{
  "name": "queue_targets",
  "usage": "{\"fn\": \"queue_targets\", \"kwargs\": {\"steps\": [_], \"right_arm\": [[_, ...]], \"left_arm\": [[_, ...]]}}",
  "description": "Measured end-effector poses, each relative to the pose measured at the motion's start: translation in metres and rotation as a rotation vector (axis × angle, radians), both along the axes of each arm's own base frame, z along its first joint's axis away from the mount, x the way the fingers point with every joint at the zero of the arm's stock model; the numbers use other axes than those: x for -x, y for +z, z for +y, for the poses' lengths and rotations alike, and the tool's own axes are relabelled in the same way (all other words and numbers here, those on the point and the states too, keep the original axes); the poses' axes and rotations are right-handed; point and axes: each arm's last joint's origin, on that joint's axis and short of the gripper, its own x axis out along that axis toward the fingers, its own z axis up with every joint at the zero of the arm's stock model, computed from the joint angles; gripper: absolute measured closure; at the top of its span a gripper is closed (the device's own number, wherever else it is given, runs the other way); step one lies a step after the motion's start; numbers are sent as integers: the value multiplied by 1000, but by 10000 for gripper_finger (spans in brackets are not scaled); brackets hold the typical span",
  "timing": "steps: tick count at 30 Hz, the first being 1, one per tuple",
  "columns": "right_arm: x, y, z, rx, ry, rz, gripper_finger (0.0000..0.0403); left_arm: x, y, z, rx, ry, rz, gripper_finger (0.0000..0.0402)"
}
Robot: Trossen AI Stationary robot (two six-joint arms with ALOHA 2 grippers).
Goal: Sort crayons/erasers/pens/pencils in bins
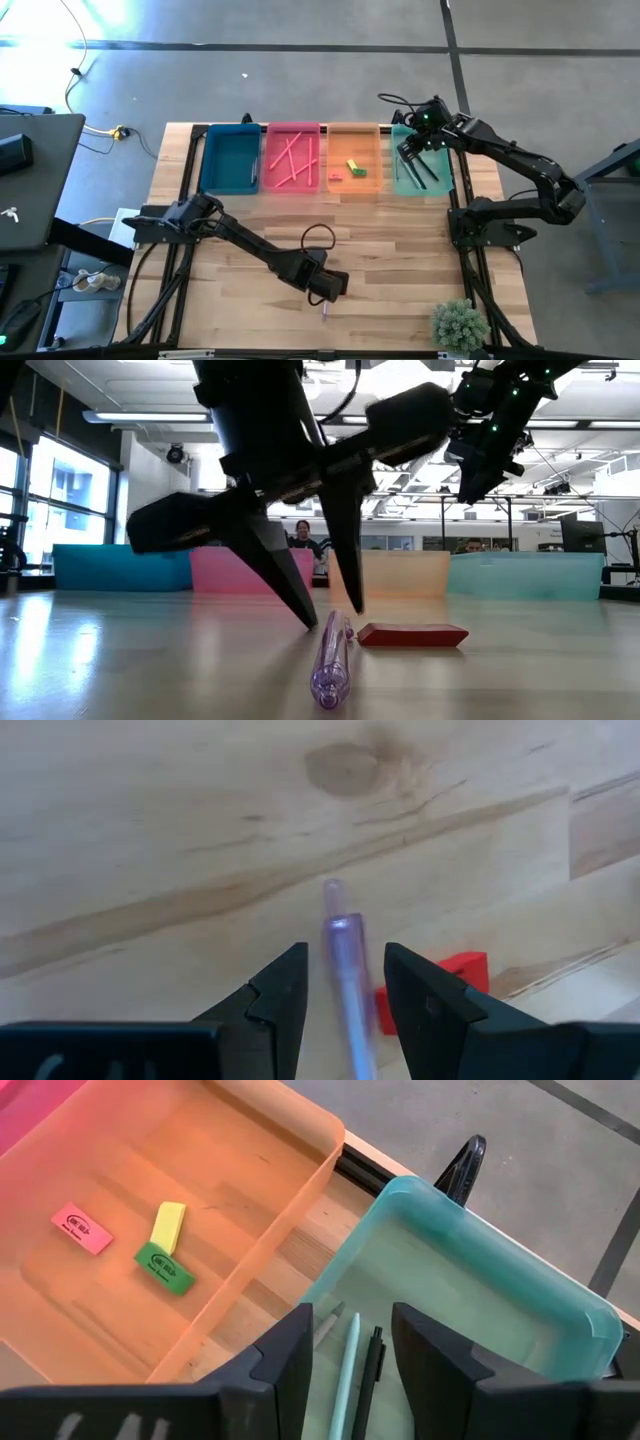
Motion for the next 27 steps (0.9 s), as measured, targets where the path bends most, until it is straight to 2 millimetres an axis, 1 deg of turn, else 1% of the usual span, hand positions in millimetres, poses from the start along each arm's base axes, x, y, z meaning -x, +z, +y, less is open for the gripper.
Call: {"fn": "queue_targets", "kwargs": {"steps": [7, 10, 16, 19, 22, 27], "right_arm": [[0, 0, 0, 0, 3, -4, 274], [0, 0, 0, 0, 3, -4, 274], [0, 0, 0, 0, 3, -4, 274], [0, 0, 0, 5, 12, 1, 274], [0, 1, 0, 21, 42, 17, 274], [4, 8, 5, 65, 87, 22, 274]], "left_arm": [[0, -5, -1, 12, -16, 32, 287], [2, -8, 0, 3, -45, 64, 307], [6, -9, 4, -40, -111, 122, 359], [8, -10, 7, -64, -158, 156, 378], [10, -10, 10, -82, -197, 185, 386], [7, -10, 16, -86, -246, 179, 384]]}}
